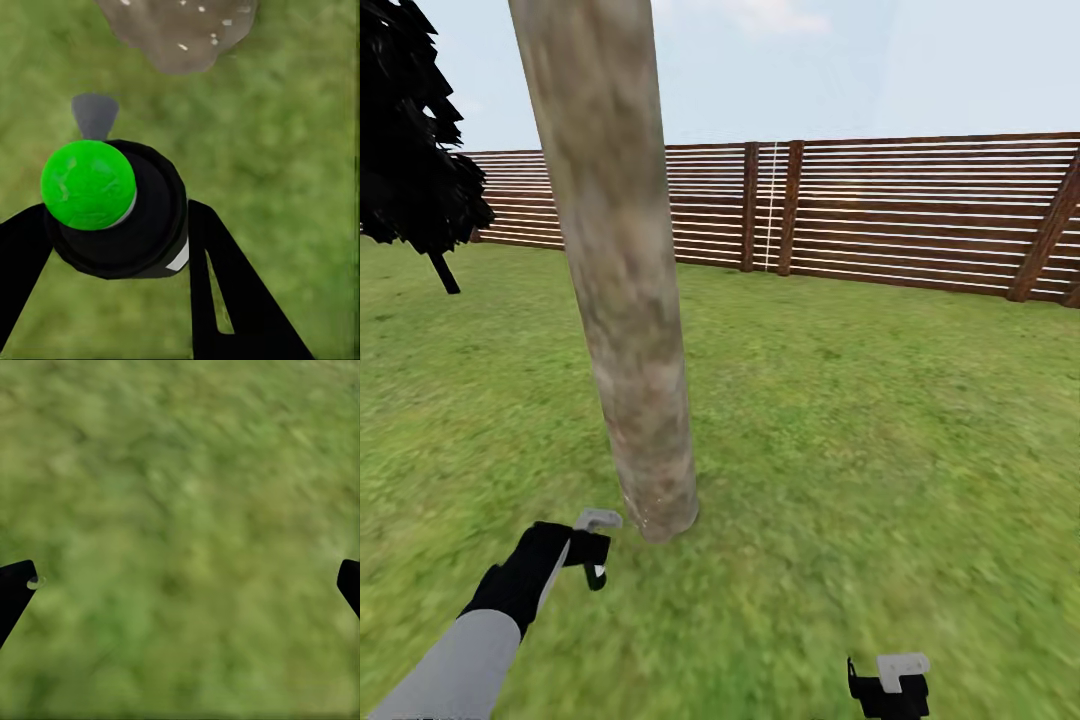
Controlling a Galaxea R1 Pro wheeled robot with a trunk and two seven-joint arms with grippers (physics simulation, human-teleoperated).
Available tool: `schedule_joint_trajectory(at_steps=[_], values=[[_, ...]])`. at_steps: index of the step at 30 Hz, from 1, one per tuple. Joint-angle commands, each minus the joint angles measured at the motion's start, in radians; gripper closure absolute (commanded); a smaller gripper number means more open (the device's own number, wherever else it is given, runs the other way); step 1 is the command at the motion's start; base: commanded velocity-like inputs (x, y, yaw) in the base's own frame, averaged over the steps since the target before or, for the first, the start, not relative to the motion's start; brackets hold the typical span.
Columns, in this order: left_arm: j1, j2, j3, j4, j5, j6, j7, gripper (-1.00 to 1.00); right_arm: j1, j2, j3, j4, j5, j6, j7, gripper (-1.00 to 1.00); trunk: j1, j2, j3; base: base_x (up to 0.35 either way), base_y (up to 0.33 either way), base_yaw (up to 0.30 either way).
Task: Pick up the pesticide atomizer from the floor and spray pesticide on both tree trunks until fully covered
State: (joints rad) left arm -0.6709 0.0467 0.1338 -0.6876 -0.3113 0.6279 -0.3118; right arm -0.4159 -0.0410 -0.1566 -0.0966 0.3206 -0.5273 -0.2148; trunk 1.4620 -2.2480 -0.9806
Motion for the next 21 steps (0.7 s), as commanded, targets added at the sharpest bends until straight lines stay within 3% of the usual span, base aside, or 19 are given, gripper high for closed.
schedule_joint_trajectory(at_steps=[1, 3, 5, 8, 11, 14, 16, 18, 19, 21], values=[[-0.001, -0.015, -0.001, -0.001, -0.001, 0.001, -0.001, 1.0, 0.0, 0.0, 0.0, 0.0, 0.0, 0.0, 0.0, -1.0, 0.0, 0.0, 0.0, 0.0, 0.0, 0.0], [-0.003, -0.071, -0.021, -0.001, -0.003, 0.002, -0.001, 1.0, 0.0, 0.0, 0.0, 0.0, 0.0, 0.0, 0.0, -1.0, 0.0, 0.0, 0.0, 0.0, 0.0, 0.0], [-0.022, -0.109, -0.055, -0.001, -0.003, 0.009, -0.001, 1.0, 0.0, 0.0, 0.0, 0.0, 0.0, 0.0, 0.0, -1.0, 0.0, 0.0, 0.0, 0.0, 0.0, 0.0], [-0.032, -0.094, -0.059, -0.016, -0.003, 0.035, -0.001, 1.0, 0.0, 0.0, 0.0, 0.0, 0.0, 0.001, 0.0, -1.0, 0.0, 0.0, 0.0, 0.0, 0.0, 0.0], [-0.027, -0.033, -0.053, -0.073, 0.0, 0.056, -0.002, 1.0, 0.0, 0.0, 0.0, 0.0, 0.0, 0.0, 0.0, -1.0, 0.0, 0.0, 0.0, -0.195, 0.058, 0.0], [-0.023, -0.02, -0.052, -0.084, 0.002, 0.061, -0.003, 1.0, 0.0, 0.0, 0.0, 0.0, 0.0, 0.001, 0.0, -1.0, 0.0, 0.0, 0.0, -0.209, 0.061, 0.0], [-0.026, -0.029, -0.058, -0.086, 0.001, 0.062, -0.003, 1.0, 0.0, 0.0, 0.0, 0.0, 0.0, 0.0, 0.0, -1.0, 0.0, 0.0, 0.0, -0.035, 0.01, 0.0], [-0.042, -0.06, -0.06, -0.086, 0.001, 0.065, -0.003, 1.0, 0.0, 0.001, 0.0, 0.001, 0.0, 0.001, 0.0, -1.0, 0.0, 0.0, 0.0, -0.009, 0.003, 0.0], [-0.058, -0.078, -0.061, -0.085, -0.001, 0.079, -0.002, 1.0, 0.0, 0.001, 0.0, 0.001, 0.0, 0.001, 0.0, -1.0, 0.0, 0.0, 0.0, -0.003, 0.001, 0.0], [-0.097, -0.085, -0.061, -0.084, 0.0, 0.146, -0.003, 1.0, 0.0, 0.001, 0.0, 0.001, 0.0, 0.001, 0.0, -1.0, 0.0, 0.0, 0.0, -0.001, 0.0, 0.0]])
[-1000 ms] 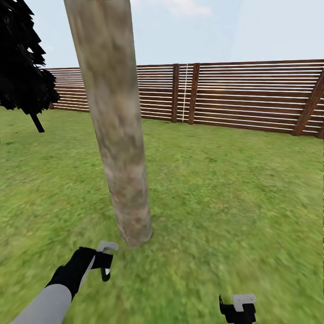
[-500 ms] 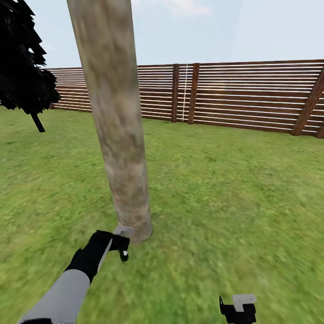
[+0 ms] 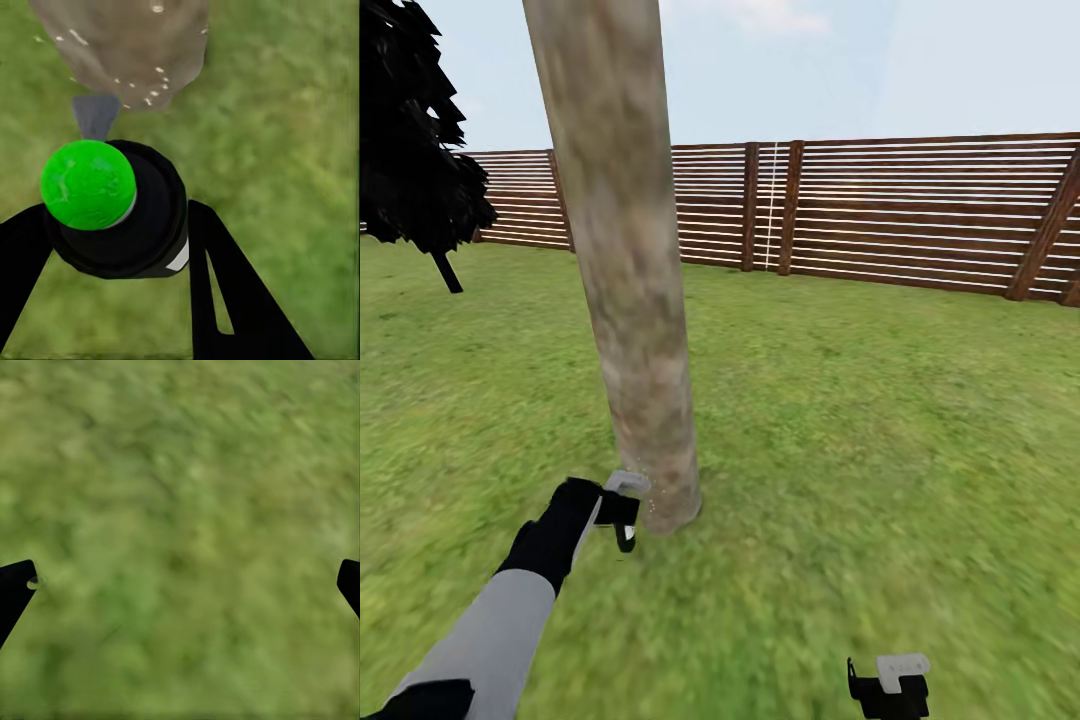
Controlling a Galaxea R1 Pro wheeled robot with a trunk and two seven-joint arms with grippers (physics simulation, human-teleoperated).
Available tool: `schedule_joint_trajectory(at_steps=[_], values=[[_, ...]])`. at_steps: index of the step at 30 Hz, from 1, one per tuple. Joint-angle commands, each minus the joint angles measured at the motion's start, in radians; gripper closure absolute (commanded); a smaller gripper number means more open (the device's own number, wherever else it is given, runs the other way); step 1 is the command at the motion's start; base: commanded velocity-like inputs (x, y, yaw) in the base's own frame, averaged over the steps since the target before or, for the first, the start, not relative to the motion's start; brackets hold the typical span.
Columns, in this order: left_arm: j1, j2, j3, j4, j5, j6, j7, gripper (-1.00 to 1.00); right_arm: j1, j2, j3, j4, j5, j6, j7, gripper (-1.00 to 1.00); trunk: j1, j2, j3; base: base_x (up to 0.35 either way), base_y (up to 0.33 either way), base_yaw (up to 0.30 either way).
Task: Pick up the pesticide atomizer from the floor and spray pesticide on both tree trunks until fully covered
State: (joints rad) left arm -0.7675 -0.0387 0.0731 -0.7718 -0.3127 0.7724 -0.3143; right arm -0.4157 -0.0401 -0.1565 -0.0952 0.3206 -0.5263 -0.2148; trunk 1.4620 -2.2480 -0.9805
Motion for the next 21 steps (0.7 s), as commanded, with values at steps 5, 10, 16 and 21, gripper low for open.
schedule_joint_trajectory(at_steps=[5, 10, 16, 21], values=[[-0.018, 0.1, 0.003, 0.0, 0.004, 0.062, -0.033, 1.0, 0.0, 0.0, 0.0, 0.0, 0.0, 0.0, 0.0, -1.0, 0.0, 0.0, 0.0, 0.0, 0.0, 0.0], [-0.044, 0.042, -0.008, -0.002, -0.001, 0.088, -0.08, 1.0, 0.0, 0.0, 0.0, -0.001, 0.0, 0.0, 0.0, -1.0, 0.0, 0.0, 0.0, 0.0, 0.0, 0.0], [-0.1, 0.03, -0.024, -0.004, -0.002, 0.128, -0.081, 1.0, 0.0, 0.0, 0.0, -0.001, 0.0, 0.0, 0.0, -1.0, 0.0, 0.0, 0.0, 0.0, 0.0, 0.153], [-0.103, 0.039, -0.026, -0.066, -0.002, 0.129, -0.081, 1.0, 0.0, 0.0, 0.0, -0.003, 0.0, 0.0, 0.0, -1.0, 0.0, 0.0, 0.0, -0.182, 0.0, 0.203]])
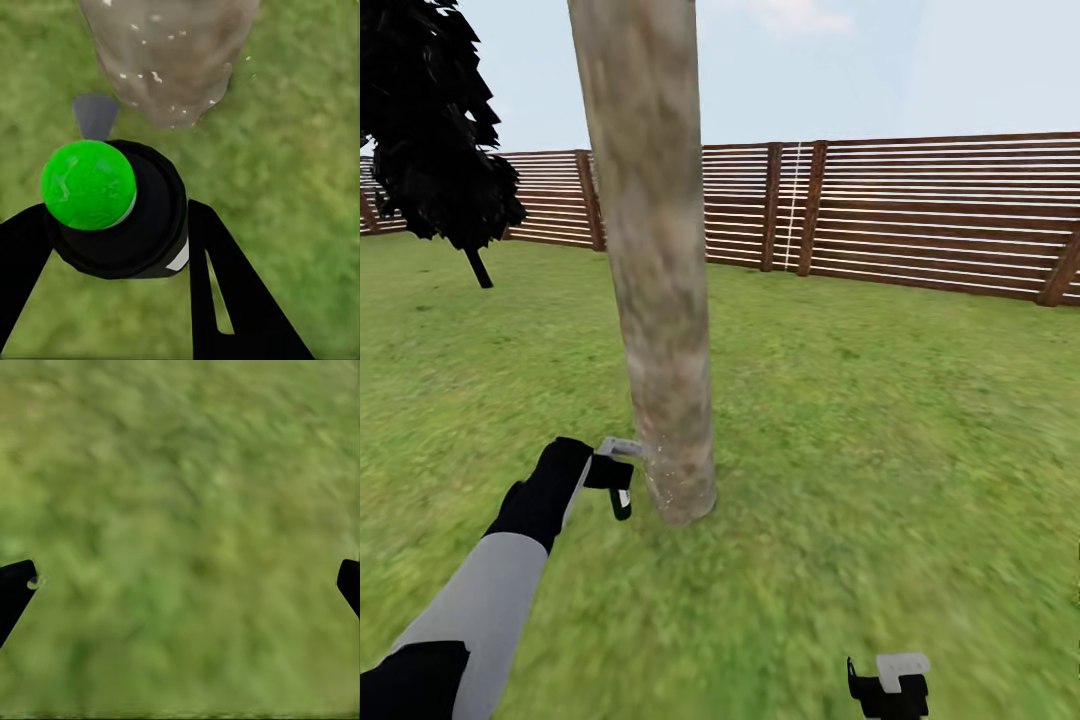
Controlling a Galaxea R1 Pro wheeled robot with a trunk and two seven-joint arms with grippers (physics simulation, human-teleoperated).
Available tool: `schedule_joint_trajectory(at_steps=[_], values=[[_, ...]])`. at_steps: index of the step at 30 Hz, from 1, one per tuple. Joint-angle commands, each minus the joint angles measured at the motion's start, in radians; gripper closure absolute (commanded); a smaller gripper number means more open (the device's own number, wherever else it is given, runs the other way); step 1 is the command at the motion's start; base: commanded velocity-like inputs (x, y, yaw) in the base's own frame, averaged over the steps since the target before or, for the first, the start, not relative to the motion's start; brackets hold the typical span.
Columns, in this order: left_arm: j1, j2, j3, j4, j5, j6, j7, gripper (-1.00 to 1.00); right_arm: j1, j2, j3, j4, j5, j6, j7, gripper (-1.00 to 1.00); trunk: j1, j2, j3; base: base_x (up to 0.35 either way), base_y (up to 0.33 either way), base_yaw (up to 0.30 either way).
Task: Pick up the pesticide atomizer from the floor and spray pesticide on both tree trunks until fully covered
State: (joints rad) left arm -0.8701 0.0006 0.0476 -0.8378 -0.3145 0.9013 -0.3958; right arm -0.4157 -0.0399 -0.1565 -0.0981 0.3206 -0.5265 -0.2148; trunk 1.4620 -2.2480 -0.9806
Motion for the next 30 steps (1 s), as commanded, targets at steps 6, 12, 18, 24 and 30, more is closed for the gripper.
schedule_joint_trajectory(at_steps=[6, 12, 18, 24, 30], values=[[-0.002, -0.006, -0.035, -0.015, 0.0, 0.001, 0.0, 1.0, 0.0, -0.001, 0.0, 0.0, 0.0, 0.0, 0.0, -1.0, 0.0, 0.0, 0.0, -0.128, 0.0, 0.015], [-0.003, -0.002, -0.037, -0.024, -0.002, 0.017, 0.0, 1.0, 0.0, -0.001, 0.0, 0.0, 0.0, 0.0, 0.0, -1.0, 0.0, 0.0, 0.0, 0.058, -0.201, 0.0], [0.003, -0.001, -0.035, -0.024, -0.005, 0.017, 0.002, 1.0, 0.0, 0.0, 0.0, 0.001, 0.0, 0.0, 0.0, -1.0, 0.0, 0.0, 0.0, 0.02, -0.27, 0.0], [0.003, -0.002, -0.035, -0.024, -0.005, 0.016, 0.005, 1.0, 0.0, 0.0, 0.0, 0.001, 0.0, 0.0, 0.0, -1.0, 0.0, 0.0, 0.0, 0.0, -0.274, 0.0], [0.003, -0.002, -0.035, -0.024, -0.005, 0.015, 0.008, 1.0, 0.0, 0.0, 0.0, 0.001, 0.0, 0.0, 0.0, -1.0, 0.0, 0.0, 0.0, 0.0, -0.274, 0.091]])
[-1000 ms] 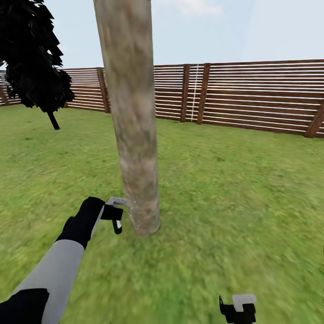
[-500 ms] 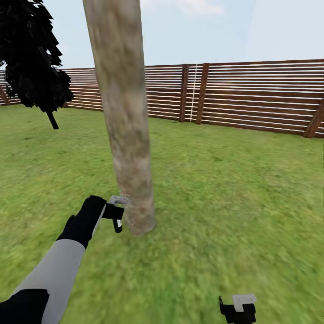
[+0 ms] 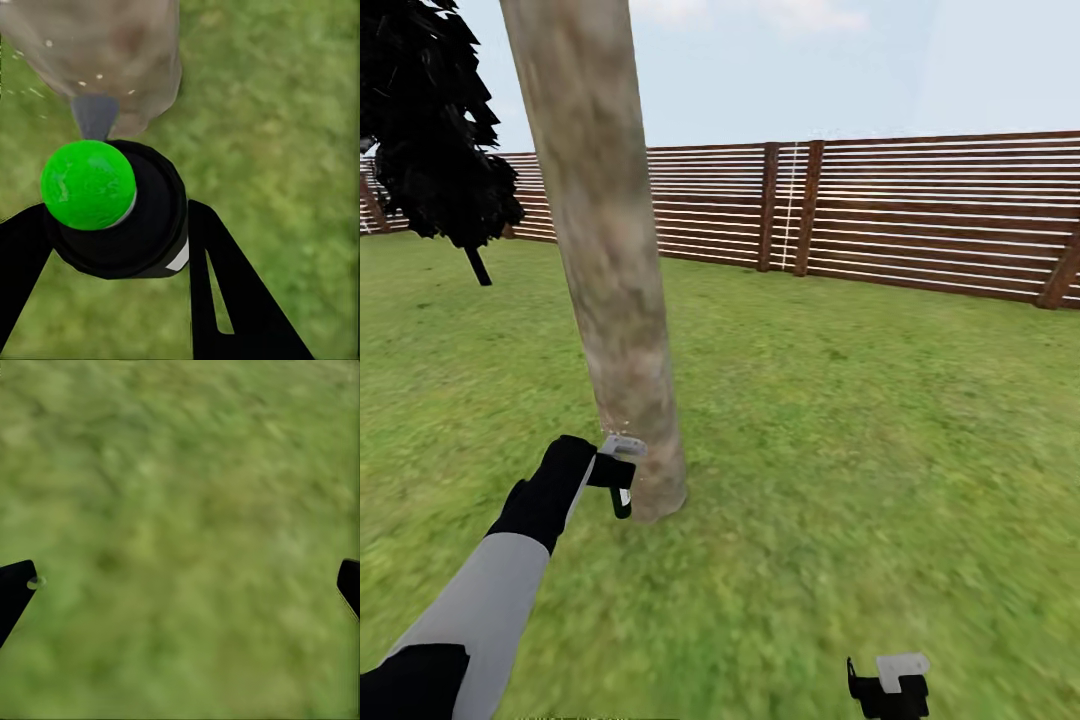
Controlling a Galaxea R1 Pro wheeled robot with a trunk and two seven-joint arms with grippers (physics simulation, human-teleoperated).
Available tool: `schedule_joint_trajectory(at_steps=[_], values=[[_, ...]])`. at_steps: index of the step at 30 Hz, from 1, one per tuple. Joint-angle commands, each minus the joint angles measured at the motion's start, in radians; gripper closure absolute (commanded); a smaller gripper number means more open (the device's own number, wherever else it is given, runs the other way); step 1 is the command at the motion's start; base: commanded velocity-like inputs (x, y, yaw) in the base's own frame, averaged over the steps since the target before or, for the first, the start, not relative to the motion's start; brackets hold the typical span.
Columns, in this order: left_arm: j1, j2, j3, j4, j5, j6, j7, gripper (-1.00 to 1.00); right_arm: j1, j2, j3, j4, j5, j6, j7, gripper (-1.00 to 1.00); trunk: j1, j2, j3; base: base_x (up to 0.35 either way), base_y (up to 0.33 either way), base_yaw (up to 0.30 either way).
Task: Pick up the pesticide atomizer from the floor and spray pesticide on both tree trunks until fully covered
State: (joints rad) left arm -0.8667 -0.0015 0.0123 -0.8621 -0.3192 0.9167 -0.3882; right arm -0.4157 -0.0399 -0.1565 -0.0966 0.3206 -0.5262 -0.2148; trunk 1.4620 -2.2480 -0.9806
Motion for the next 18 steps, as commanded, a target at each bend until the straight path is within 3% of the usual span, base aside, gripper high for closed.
schedule_joint_trajectory(at_steps=[1, 7, 15, 16, 18], values=[[0.0, 0.0, 0.0, 0.0, 0.0, 0.0, 0.0, 1.0, 0.0, 0.0, 0.0, 0.0, 0.0, 0.0, 0.0, -1.0, 0.0, 0.0, 0.0, 0.0, -0.274, 0.244], [-0.007, 0.004, 0.002, -0.001, -0.001, 0.001, 0.003, 1.0, 0.0, 0.0, 0.0, 0.0, 0.0, 0.0, 0.0, -1.0, 0.0, 0.0, 0.0, 0.0, -0.274, 0.264], [0.005, 0.004, 0.007, 0.001, -0.001, -0.002, 0.038, 1.0, 0.0, -0.001, 0.0, 0.0, 0.0, 0.0, 0.002, -1.0, 0.0, 0.0, 0.0, 0.0, -0.274, 0.017], [0.006, 0.007, 0.007, 0.002, -0.001, -0.003, 0.045, 1.0, 0.0, -0.001, 0.0, 0.0, 0.0, 0.0, 0.002, -1.0, 0.0, 0.0, 0.0, 0.0, -0.274, 0.0], [0.008, 0.039, 0.008, 0.006, 0.001, -0.005, 0.057, 1.0, 0.0, -0.001, 0.0, 0.0, 0.0, 0.0, 0.002, -1.0, 0.0, 0.0, 0.0, 0.0, -0.274, 0.0]])
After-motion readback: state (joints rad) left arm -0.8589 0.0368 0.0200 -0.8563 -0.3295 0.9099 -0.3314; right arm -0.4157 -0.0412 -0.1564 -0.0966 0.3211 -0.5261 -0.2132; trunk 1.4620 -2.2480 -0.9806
